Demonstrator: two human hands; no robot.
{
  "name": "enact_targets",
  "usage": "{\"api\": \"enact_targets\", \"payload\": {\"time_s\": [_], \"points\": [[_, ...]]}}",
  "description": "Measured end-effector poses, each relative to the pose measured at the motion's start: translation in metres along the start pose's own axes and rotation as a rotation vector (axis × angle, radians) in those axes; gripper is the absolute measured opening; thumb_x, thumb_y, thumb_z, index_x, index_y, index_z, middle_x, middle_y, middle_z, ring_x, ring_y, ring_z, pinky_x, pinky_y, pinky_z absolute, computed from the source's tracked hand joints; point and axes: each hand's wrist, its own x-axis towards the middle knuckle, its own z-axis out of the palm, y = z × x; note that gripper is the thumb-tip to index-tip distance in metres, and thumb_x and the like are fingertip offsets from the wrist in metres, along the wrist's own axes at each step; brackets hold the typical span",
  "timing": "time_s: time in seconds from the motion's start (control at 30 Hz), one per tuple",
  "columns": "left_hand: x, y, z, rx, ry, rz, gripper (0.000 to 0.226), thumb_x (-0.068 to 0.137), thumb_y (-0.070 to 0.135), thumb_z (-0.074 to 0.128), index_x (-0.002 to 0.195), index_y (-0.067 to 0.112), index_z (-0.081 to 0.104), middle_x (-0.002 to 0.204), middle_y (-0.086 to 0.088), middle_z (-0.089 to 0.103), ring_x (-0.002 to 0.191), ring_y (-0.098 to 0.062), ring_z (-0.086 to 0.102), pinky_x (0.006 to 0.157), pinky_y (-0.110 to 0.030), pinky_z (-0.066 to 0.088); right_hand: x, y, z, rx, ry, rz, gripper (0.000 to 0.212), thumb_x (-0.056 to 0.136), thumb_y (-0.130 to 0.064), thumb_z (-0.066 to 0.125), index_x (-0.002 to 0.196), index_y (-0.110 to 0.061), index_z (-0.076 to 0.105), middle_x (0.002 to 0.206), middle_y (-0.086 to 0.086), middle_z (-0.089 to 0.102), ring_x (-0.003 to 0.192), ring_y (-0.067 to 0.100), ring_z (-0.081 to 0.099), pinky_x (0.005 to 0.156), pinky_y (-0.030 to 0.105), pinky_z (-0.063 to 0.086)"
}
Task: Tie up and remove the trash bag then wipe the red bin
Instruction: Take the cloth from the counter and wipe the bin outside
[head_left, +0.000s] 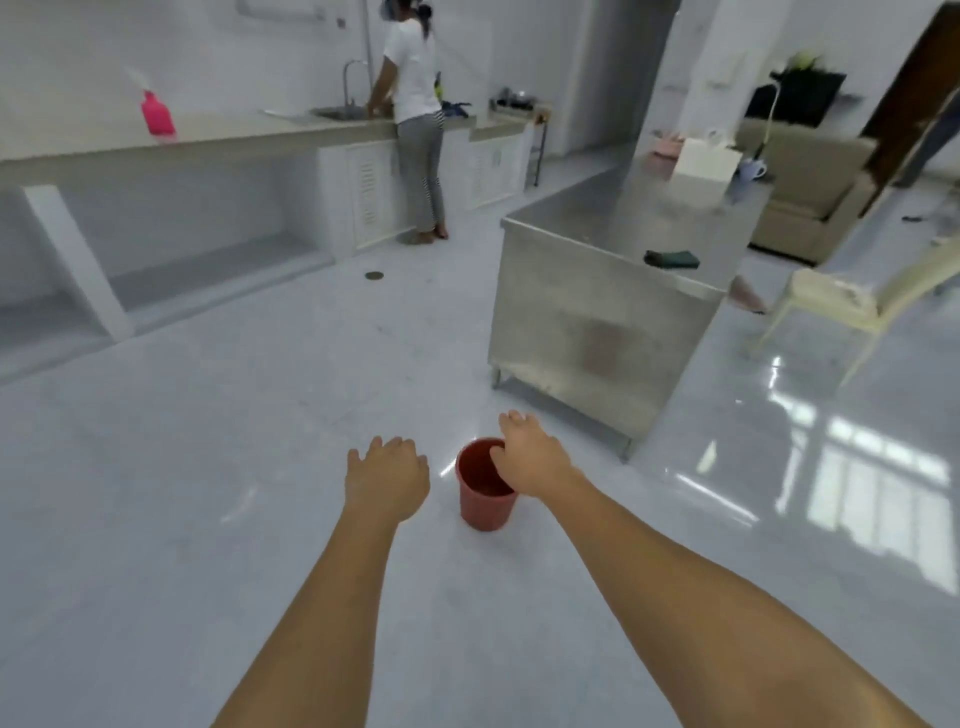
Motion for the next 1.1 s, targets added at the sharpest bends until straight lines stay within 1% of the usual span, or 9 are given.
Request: {"api": "enact_targets", "payload": {"time_s": [0.13, 0.2, 0.33, 0.47, 0.6, 0.7, 0.77, 1.0, 1.1], "points": [[0.093, 0.083, -0.058, 0.054, 0.109, 0.214, 0.037, 0.099, 0.026, 0.029, 0.122, 0.009, 0.052, 0.127, -0.007, 0.056, 0.121, -0.024, 0.045, 0.106, -0.045, 0.030, 0.057, 0.056, -0.074, 0.048, 0.097, 0.096, 0.051, 0.098, -0.023, 0.040, 0.145, -0.005, 0.030, 0.155, 0.011, 0.028, 0.144, 0.027, 0.022, 0.114, 0.045, 0.029], [0.130, 0.119, -0.081, 0.068, 0.133, 0.303, 0.038, 0.099, 0.025, 0.031, 0.126, 0.009, 0.051, 0.129, -0.008, 0.056, 0.121, -0.025, 0.047, 0.104, -0.043, 0.030, 0.080, 0.083, -0.105, 0.000, 0.127, 0.130, 0.053, 0.099, -0.020, 0.041, 0.147, -0.003, 0.027, 0.157, 0.010, 0.026, 0.146, 0.029, 0.018, 0.116, 0.044, 0.026], [0.198, 0.188, -0.116, 0.166, 0.144, 0.448, 0.033, 0.097, 0.020, 0.035, 0.120, 0.008, 0.055, 0.127, -0.012, 0.057, 0.118, -0.030, 0.050, 0.103, -0.042, 0.035, 0.110, 0.143, -0.157, -0.017, 0.156, 0.222, 0.054, 0.102, -0.018, 0.036, 0.153, -0.009, 0.018, 0.163, 0.004, 0.014, 0.150, 0.026, 0.010, 0.117, 0.047, 0.022], [0.250, 0.255, -0.124, 0.167, 0.133, 0.574, 0.034, 0.098, 0.024, 0.033, 0.117, 0.006, 0.056, 0.127, -0.017, 0.057, 0.116, -0.033, 0.051, 0.098, -0.040, 0.037, 0.136, 0.210, -0.188, -0.010, 0.163, 0.289, 0.054, 0.102, -0.023, 0.037, 0.151, -0.008, 0.021, 0.160, 0.006, 0.020, 0.147, 0.027, 0.017, 0.116, 0.044, 0.026], [0.307, 0.323, -0.115, 0.190, 0.082, 0.666, 0.034, 0.098, 0.024, 0.033, 0.119, 0.007, 0.053, 0.130, -0.015, 0.054, 0.118, -0.032, 0.049, 0.099, -0.040, 0.036, 0.176, 0.278, -0.215, -0.008, 0.197, 0.362, 0.047, 0.101, -0.025, 0.037, 0.142, -0.004, 0.032, 0.151, 0.011, 0.033, 0.139, 0.030, 0.030, 0.108, 0.049, 0.035], [0.356, 0.375, -0.113, 0.198, 0.077, 0.689, 0.037, 0.099, 0.027, 0.032, 0.126, 0.008, 0.050, 0.135, -0.014, 0.051, 0.122, -0.031, 0.047, 0.102, -0.042, 0.033, 0.222, 0.329, -0.243, -0.015, 0.215, 0.353, 0.049, 0.100, -0.027, 0.038, 0.142, -0.003, 0.033, 0.152, 0.012, 0.032, 0.138, 0.030, 0.030, 0.108, 0.050, 0.034], [0.390, 0.405, -0.114, 0.170, 0.083, 0.665, 0.037, 0.100, 0.029, 0.031, 0.125, 0.008, 0.050, 0.134, -0.014, 0.052, 0.121, -0.031, 0.047, 0.102, -0.041, 0.033, 0.255, 0.360, -0.265, -0.010, 0.226, 0.347, 0.051, 0.101, -0.029, 0.038, 0.143, -0.003, 0.032, 0.153, 0.012, 0.030, 0.139, 0.030, 0.029, 0.110, 0.050, 0.034], [0.492, 0.465, -0.112, 0.130, 0.083, 0.586, 0.039, 0.100, 0.028, 0.032, 0.131, 0.009, 0.048, 0.138, -0.012, 0.049, 0.126, -0.029, 0.044, 0.106, -0.042, 0.032, 0.361, 0.442, -0.304, -0.012, 0.193, 0.302, 0.053, 0.100, -0.028, 0.038, 0.147, -0.005, 0.028, 0.152, 0.012, 0.032, 0.138, 0.030, 0.032, 0.108, 0.049, 0.036], [0.542, 0.488, -0.101, 0.115, 0.062, 0.528, 0.040, 0.099, 0.027, 0.032, 0.131, 0.009, 0.047, 0.140, -0.011, 0.048, 0.127, -0.027, 0.043, 0.107, -0.041, 0.032, 0.410, 0.476, -0.308, -0.005, 0.175, 0.284, 0.047, 0.098, -0.026, 0.039, 0.141, -0.005, 0.036, 0.146, 0.014, 0.038, 0.132, 0.031, 0.038, 0.105, 0.048, 0.039]]}}
